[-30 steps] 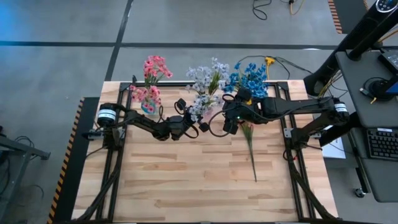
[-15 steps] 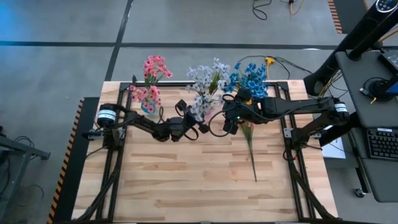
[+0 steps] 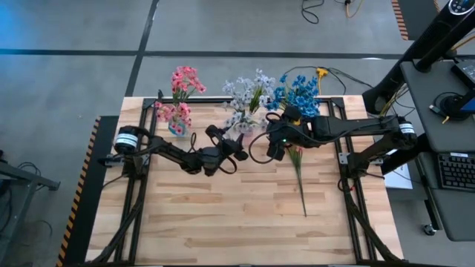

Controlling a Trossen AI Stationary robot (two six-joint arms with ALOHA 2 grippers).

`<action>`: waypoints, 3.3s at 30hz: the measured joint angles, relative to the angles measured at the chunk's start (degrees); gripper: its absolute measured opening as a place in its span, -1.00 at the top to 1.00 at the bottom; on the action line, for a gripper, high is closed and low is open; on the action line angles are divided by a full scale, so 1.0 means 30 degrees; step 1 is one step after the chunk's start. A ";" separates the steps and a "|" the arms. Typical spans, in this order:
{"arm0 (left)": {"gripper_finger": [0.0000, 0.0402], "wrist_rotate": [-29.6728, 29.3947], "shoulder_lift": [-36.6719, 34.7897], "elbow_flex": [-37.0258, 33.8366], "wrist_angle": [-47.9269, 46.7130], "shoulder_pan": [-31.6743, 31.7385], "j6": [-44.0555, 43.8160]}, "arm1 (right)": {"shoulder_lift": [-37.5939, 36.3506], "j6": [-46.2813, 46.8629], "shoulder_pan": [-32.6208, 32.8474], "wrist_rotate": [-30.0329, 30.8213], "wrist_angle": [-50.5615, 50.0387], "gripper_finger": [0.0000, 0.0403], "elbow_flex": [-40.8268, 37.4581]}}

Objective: Sort flowers into vase by color
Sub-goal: Put the pink flowers into the blue vase

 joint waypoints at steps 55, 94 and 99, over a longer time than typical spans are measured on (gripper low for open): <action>-0.02 0.5580 -1.2250 -0.0038 -2.4110 -0.7574 -0.8984 | -0.0364 2.0737 0.2831 -0.5266 0.2086 -0.25 -1.1573; -0.02 0.5595 -1.1905 0.0632 -2.5645 -0.7607 -1.2577 | 0.0371 1.7719 0.1894 -0.9182 0.3293 0.94 -1.2815; -0.02 0.5602 -1.1905 0.0613 -2.5475 -0.7696 -1.2744 | -0.0704 1.6606 0.2349 -1.1383 0.3278 0.94 -1.2859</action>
